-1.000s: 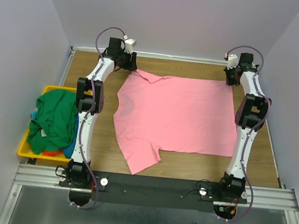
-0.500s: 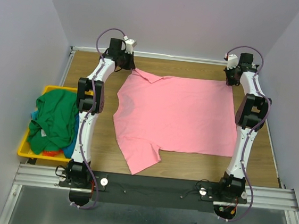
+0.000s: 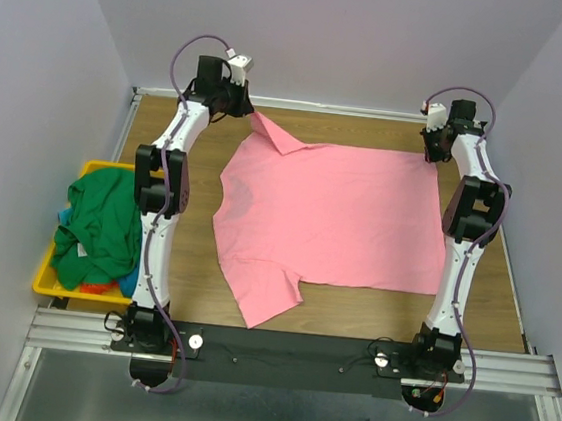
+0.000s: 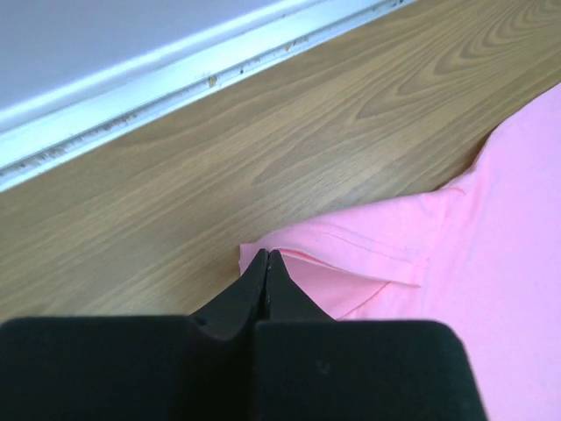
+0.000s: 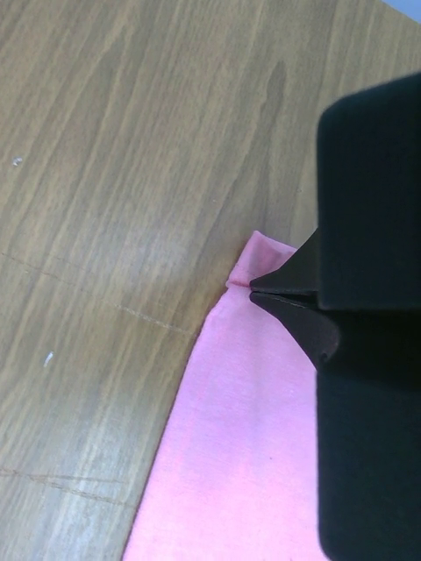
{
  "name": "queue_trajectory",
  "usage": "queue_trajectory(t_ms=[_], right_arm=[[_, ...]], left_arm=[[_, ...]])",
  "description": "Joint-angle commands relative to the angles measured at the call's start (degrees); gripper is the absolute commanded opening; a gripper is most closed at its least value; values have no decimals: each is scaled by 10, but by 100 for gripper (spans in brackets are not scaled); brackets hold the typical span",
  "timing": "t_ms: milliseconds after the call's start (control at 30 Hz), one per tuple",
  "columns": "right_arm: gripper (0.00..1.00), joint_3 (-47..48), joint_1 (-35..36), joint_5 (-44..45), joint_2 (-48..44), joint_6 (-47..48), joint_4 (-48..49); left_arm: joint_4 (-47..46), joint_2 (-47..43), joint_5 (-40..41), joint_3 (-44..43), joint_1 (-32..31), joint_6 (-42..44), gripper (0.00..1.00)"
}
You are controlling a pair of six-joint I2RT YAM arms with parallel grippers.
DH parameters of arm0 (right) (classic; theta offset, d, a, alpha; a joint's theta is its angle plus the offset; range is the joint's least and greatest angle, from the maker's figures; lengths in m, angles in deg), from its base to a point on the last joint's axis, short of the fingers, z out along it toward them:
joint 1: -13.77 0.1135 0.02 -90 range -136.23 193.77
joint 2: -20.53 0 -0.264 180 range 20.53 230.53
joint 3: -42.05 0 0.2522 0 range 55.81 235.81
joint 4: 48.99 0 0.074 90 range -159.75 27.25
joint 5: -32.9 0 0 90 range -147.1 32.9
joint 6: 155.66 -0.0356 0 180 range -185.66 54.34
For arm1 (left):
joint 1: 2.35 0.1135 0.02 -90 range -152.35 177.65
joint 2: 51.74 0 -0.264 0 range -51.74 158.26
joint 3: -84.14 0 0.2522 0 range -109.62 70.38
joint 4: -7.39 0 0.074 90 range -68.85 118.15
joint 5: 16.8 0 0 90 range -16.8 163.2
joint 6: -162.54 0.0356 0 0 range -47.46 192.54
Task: Fold and stack the t-shirts
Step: Grap the side of the flattened tshirt furthest away from the robot with both arms, then fold the flattened tshirt in 1/3 of the way
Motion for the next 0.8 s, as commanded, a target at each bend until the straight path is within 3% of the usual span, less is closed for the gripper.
queue_trajectory(t_ms=[0, 767], right_arm=[[1, -14, -6, -2, -12, -1, -61], [1, -80, -24, -32, -102, 37, -60]], left_arm=[[-24, -66, -20, 22, 4, 6, 0], [-25, -274, -20, 253, 0, 6, 0]])
